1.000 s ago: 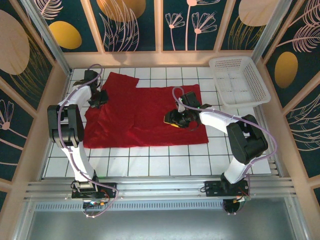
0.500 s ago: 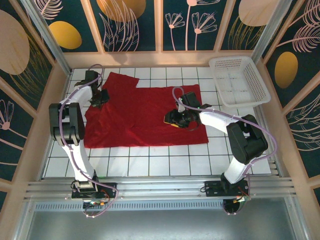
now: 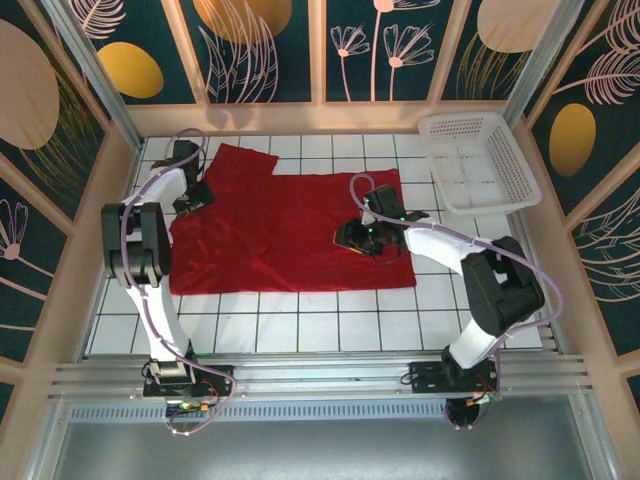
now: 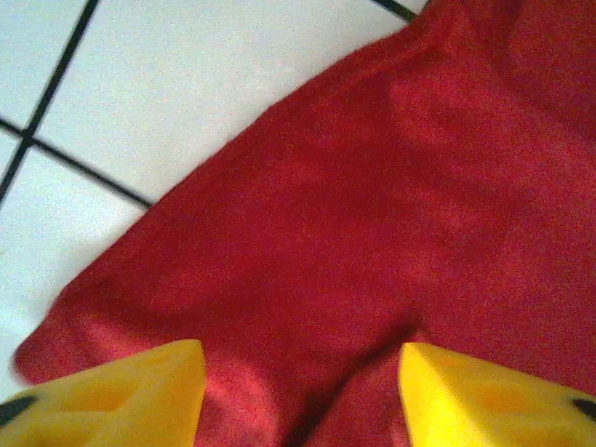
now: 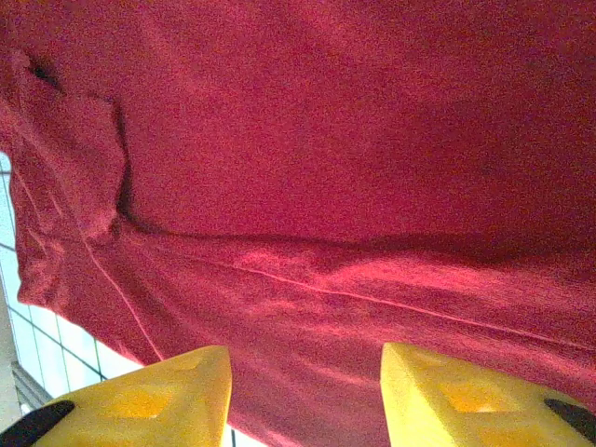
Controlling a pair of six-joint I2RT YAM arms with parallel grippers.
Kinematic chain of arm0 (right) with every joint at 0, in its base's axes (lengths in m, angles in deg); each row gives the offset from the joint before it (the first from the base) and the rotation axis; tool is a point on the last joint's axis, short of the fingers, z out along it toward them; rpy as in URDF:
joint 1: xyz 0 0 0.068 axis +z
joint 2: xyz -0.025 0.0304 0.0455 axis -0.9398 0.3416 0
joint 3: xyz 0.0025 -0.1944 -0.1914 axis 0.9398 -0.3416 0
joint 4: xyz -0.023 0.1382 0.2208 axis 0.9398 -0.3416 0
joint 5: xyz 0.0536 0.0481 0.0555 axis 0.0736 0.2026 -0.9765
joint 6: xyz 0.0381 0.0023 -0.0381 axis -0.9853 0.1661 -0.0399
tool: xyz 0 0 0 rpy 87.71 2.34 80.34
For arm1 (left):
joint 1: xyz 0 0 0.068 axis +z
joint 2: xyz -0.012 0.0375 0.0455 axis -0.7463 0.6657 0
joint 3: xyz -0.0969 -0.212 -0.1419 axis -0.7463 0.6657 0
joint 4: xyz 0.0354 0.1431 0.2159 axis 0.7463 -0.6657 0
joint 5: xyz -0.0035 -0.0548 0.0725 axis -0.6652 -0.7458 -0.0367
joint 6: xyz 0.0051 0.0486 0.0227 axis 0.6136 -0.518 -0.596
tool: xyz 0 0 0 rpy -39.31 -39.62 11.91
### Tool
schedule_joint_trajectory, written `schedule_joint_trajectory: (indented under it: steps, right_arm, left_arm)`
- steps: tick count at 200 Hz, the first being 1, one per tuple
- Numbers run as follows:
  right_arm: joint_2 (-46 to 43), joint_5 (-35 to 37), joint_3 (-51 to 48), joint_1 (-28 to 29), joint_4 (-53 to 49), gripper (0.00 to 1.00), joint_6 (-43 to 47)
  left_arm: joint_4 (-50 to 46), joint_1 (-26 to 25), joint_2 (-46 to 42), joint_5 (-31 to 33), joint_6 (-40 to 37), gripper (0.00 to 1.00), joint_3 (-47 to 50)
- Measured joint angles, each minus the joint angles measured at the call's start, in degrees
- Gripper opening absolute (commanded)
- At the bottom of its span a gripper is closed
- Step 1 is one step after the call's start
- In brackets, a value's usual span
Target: Fold and stack the t-shirts
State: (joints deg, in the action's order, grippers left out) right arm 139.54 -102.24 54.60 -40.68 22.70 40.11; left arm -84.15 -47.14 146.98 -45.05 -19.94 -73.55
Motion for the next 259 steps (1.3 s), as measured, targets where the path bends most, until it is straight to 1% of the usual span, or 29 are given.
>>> schedule_joint_trajectory:
  steps: [8,20,30,43,66,87,95,125,146,156,178,191,206,217,239,259]
  right_arm:
    - [-0.94,0.66,-0.70,-0.55,0.00,0.43,-0.20]
    - [-1.55,1.79,-1.57,-1.57,-0.07,0.42,-0.35]
    - [-1.60,2.67,-2.38,-2.49,-0.09,0.42,-0.59]
    - [-1.64,4.11,-3.80,-3.63,-0.50,0.41,-0.59]
    - [-1.66,6.40,-6.21,-5.79,-1.81,0.40,-0.52]
    - [-1.66,8.17,-7.76,-7.34,-3.32,0.39,-0.22]
    - [-1.66,8.66,-8.26,-7.63,-3.74,0.39,0.07]
    - [-1.95,9.44,-10.32,-6.99,-4.37,0.38,0.09]
    - [-2.91,9.55,-11.28,-5.22,-4.63,0.39,0.02]
    - [-3.58,9.53,-11.58,-3.63,-5.35,0.39,-0.15]
    - [-5.05,8.83,-12.24,-0.44,-7.39,0.41,-0.61]
    - [-6.10,8.46,-12.39,0.61,-8.98,0.42,-0.68]
    - [-7.52,8.39,-12.37,0.63,-9.75,0.44,-0.57]
    - [-8.39,8.13,-11.93,0.55,-9.77,0.46,-0.31]
    - [-8.55,6.95,-8.50,0.37,-9.44,0.48,0.94]
    - [-7.93,5.35,-3.96,-0.15,-8.15,0.50,2.05]
  left_arm:
    - [0.22,-0.26,-3.19,-0.74,1.33,0.46,2.95]
    - [0.68,-0.72,-7.74,-2.60,4.17,0.40,7.37]
    - [1.77,-1.20,-11.32,-4.72,6.01,0.37,11.45]
    - [3.52,-1.64,-13.92,-7.58,8.92,0.35,16.02]
    - [5.49,-2.05,-12.79,-11.17,12.61,0.32,20.72]
    - [6.88,-2.05,-10.16,-11.96,15.23,0.23,22.73]
    - [7.32,-2.03,-9.84,-11.67,16.09,0.22,23.32]
    - [10.88,-1.66,-12.04,-10.95,19.45,0.22,26.64]
    - [12.74,-0.66,-14.69,-10.56,20.83,0.22,30.34]
    - [12.81,0.39,-15.91,-10.21,21.00,0.25,31.78]
    - [11.50,1.97,-17.22,-8.68,20.46,0.38,32.35]
    - [9.81,1.86,-17.57,-7.19,19.15,0.39,31.52]
    - [7.15,0.31,-17.62,-5.33,16.61,0.36,28.30]
    - [5.75,-2.21,-17.57,-4.46,14.38,0.34,24.61]
    - [5.22,-9.53,-16.48,-3.50,10.12,0.31,16.59]
    - [4.79,-15.96,-13.97,-2.73,7.17,0.32,12.68]
